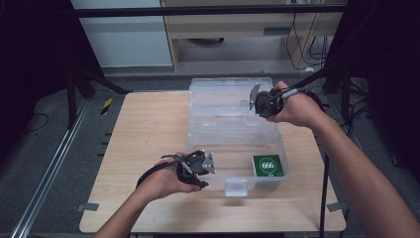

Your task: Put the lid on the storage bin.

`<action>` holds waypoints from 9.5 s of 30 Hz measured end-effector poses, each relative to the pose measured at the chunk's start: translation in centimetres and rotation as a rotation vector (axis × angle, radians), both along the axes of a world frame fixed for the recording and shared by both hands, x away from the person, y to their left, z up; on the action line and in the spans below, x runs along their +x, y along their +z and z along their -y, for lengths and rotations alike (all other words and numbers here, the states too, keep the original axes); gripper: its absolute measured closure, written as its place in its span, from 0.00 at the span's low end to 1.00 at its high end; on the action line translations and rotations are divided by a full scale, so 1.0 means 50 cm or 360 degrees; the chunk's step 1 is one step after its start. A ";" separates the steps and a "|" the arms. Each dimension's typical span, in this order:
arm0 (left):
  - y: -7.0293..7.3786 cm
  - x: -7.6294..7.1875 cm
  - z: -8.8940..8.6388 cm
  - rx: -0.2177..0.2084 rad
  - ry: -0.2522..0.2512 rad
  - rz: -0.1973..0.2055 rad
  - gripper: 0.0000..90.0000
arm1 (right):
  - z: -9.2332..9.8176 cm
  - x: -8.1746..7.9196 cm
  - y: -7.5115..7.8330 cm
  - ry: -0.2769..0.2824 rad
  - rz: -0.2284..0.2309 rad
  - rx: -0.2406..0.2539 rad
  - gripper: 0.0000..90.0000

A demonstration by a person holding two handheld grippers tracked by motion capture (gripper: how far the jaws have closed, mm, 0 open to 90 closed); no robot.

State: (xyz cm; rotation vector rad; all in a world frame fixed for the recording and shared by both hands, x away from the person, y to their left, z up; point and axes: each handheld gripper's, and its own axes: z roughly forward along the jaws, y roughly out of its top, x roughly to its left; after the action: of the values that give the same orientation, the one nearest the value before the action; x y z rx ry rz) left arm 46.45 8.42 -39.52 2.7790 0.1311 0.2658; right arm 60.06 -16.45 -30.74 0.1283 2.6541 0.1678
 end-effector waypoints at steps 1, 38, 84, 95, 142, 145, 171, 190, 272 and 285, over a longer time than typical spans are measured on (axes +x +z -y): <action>0.000 0.000 0.000 0.0000 0.0000 0.0000 0.66 | 0.000 0.000 0.000 0.0000 0.0000 0.0000 0.87; -0.023 -0.005 0.009 -0.0106 0.0177 -0.0030 0.87 | -0.003 -0.084 0.026 0.0111 0.0014 0.0092 0.94; -0.030 0.011 0.022 -0.0092 0.0264 0.0043 0.81 | -0.004 -0.168 0.016 0.0172 0.0185 0.0110 0.93; -0.034 0.009 0.024 -0.0086 0.0262 0.0059 0.80 | 0.000 -0.201 0.008 0.0192 0.0195 0.0130 0.93; -0.044 -0.002 0.035 -0.0122 0.0327 0.0130 0.78 | 0.016 -0.208 -0.005 0.0207 0.0196 0.0188 0.92; -0.044 -0.003 0.035 -0.0124 0.0323 0.0135 0.78 | 0.017 -0.213 -0.008 0.0210 0.0188 0.0191 0.92; -0.046 -0.014 0.035 -0.0163 0.0335 0.0136 0.79 | 0.026 -0.223 -0.014 0.0227 0.0151 0.0195 0.92; -0.048 -0.016 0.034 -0.0177 0.0336 0.0150 0.78 | 0.029 -0.240 -0.025 0.0248 0.0107 0.0207 0.92; 0.232 0.176 -0.156 -0.0826 0.0864 0.0014 1.00 | 0.037 -0.261 -0.045 0.0267 0.0189 0.0197 0.88; 0.228 0.176 -0.170 -0.0886 0.0903 0.0011 1.00 | 0.036 -0.266 -0.051 0.0262 0.0178 0.0202 0.86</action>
State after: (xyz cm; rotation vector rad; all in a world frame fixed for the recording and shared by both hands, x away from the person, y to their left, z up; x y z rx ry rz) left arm 55.25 16.92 -28.12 2.1344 0.8552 0.3161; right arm 46.75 -18.22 -33.30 -0.0570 2.5407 0.3864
